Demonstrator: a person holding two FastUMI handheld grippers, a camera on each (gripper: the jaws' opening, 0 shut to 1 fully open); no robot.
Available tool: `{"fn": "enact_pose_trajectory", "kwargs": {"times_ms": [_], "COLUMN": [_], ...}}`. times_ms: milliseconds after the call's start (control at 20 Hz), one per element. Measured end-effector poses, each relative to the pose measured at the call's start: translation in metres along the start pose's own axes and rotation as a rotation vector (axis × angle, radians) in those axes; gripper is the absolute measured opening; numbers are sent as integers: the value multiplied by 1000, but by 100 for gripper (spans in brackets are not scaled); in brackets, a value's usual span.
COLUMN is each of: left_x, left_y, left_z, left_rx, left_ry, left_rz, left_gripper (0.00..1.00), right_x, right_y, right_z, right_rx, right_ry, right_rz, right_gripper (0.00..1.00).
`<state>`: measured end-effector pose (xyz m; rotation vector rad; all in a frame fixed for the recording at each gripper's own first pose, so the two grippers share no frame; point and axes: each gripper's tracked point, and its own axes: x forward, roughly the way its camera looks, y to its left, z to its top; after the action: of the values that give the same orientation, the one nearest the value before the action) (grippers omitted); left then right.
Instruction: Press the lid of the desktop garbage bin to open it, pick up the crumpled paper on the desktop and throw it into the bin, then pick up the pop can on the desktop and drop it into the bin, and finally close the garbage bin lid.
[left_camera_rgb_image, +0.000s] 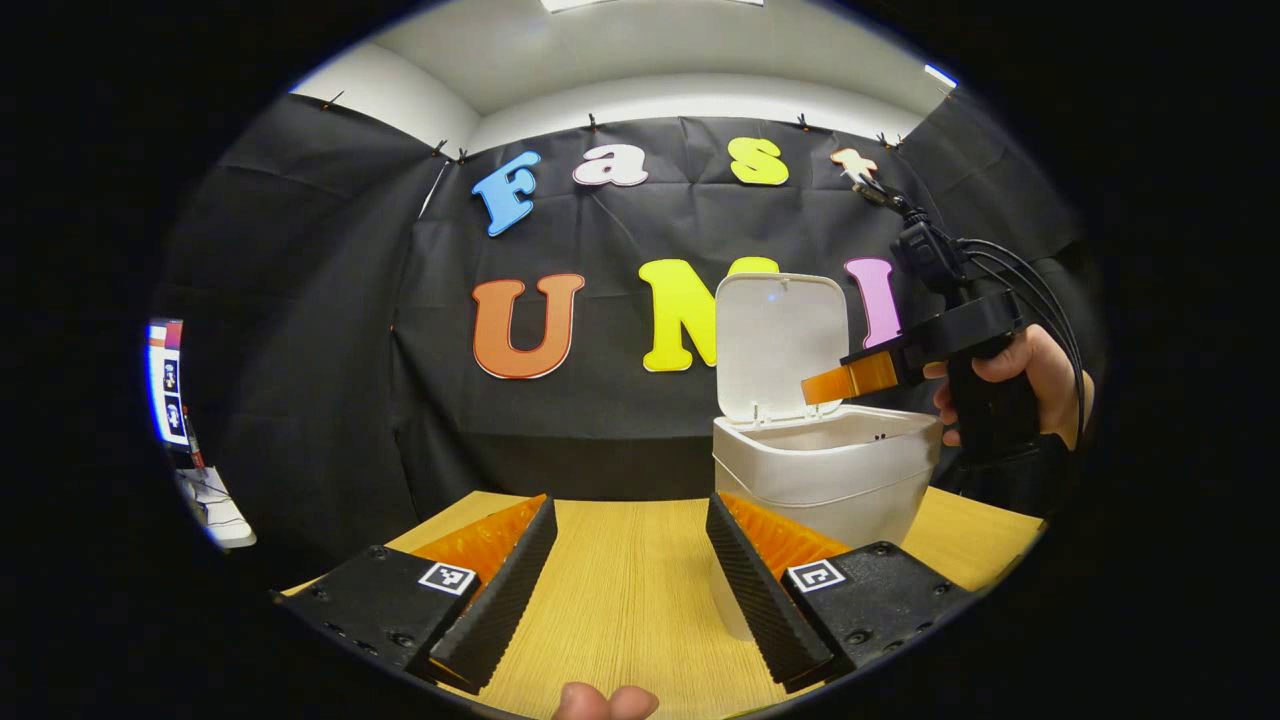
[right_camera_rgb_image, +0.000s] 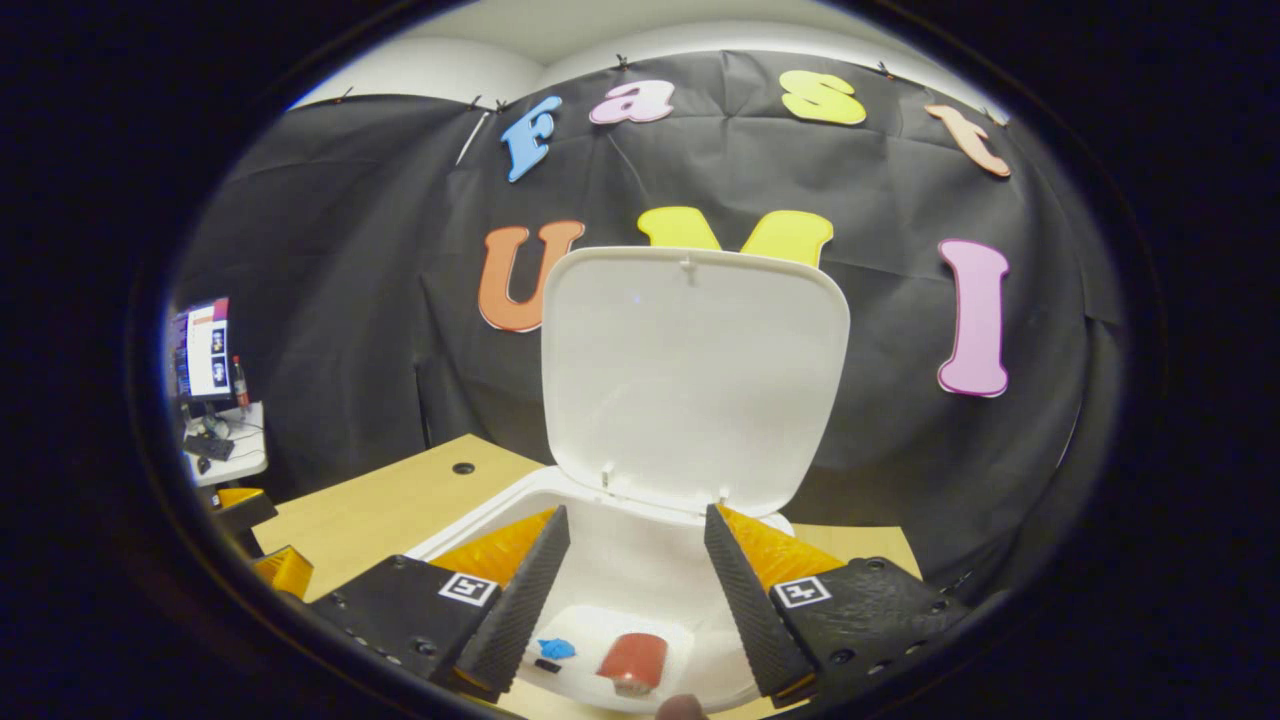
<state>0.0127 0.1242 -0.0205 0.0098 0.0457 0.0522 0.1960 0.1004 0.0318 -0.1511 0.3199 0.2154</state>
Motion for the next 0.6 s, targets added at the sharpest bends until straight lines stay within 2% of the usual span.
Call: {"fn": "enact_pose_trajectory", "kwargs": {"times_ms": [200, 250, 300, 600], "left_x": [-1, -2, -3, -3], "left_y": [-1, -2, -2, -22], "left_z": [-2, -4, -6, -10], "left_rx": [-9, -13, -15, -18], "left_ry": [4, 4, 6, 19], "left_rz": [-1, 0, -1, -58], "left_gripper": [97, 97, 97, 97], "right_x": [-12, -18, -22, -44], "right_y": [-2, -2, -2, -6], "right_z": [14, 18, 22, 75], "right_rx": [11, 14, 19, 20], "right_ry": [-46, -57, -68, -145], "right_rz": [-3, -3, -3, -20], "right_gripper": [86, 90, 86, 86]}}
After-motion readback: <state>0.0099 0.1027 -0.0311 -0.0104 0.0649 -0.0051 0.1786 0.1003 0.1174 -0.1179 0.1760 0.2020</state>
